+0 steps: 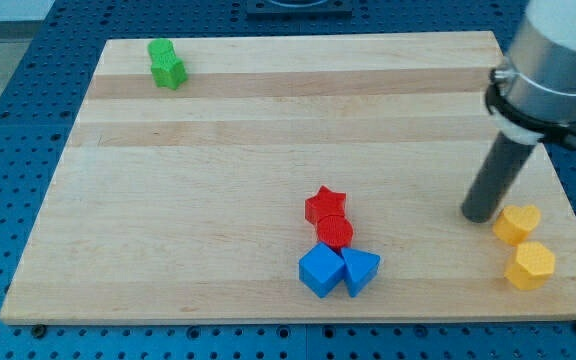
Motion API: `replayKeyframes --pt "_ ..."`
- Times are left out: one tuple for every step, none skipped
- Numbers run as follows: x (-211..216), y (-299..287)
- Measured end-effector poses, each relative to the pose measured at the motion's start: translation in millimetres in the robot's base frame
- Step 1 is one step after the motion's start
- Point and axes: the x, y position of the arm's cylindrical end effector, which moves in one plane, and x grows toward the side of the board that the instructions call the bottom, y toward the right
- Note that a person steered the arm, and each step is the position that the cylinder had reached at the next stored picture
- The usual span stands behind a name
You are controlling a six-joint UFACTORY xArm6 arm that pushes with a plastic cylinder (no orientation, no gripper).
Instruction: Separate the green blocks from each other
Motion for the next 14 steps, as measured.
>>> replayKeyframes --pt "-54 -67" --pt "-88 -151" --pt "-99 -249" --pt "-121 -322" --pt "-183 -399" --pt "-245 -453" --pt "-263 -428" --pt "-256 -383" --pt "-241 -328" --pt "-212 -281" --pt "-186 -224" --pt "-191 -245" --pt "-204 -316" --pt "-156 -330"
